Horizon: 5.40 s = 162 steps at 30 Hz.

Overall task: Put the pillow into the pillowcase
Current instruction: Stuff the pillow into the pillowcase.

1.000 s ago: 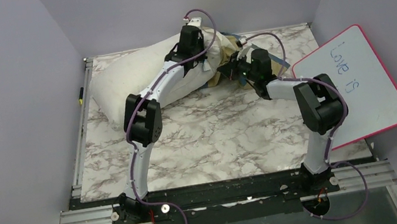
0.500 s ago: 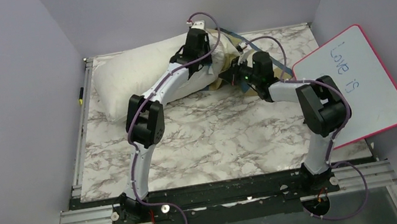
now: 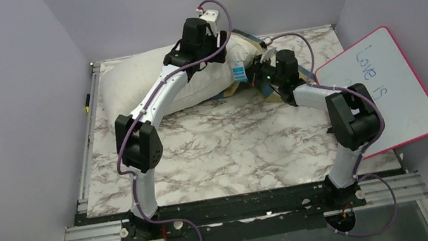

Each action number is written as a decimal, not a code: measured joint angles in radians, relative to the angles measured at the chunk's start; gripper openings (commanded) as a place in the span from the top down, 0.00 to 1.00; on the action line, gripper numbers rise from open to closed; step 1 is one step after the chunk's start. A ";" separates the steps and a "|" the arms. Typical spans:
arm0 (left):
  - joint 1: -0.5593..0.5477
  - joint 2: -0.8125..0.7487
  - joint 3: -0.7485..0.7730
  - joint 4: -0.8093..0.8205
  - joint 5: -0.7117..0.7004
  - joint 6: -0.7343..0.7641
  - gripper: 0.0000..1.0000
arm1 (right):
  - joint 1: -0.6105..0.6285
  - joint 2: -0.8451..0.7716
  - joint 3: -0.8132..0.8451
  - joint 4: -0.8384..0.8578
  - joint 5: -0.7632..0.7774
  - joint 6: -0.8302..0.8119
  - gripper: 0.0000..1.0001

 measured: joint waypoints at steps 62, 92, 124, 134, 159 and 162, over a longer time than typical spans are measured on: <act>-0.130 0.360 0.046 0.197 -0.097 -0.406 1.00 | -0.024 -0.027 0.303 -0.708 0.544 0.012 1.00; -0.080 0.317 0.021 0.181 -0.124 -0.907 1.00 | 0.010 -0.038 0.440 -1.017 0.058 0.040 1.00; -0.011 -0.128 -0.204 -0.087 -0.222 -0.166 0.58 | 0.069 0.160 0.467 -0.808 0.159 0.148 1.00; -0.055 -0.007 -0.273 0.276 0.195 -0.334 1.00 | 0.049 0.102 0.428 -0.770 0.110 0.122 1.00; -0.054 0.272 -0.284 0.695 0.142 -0.674 0.90 | 0.046 -0.091 0.187 -0.503 0.116 0.348 1.00; -0.047 0.229 -0.304 0.603 0.143 -0.694 0.76 | 0.076 -0.127 0.131 -0.452 0.188 0.364 1.00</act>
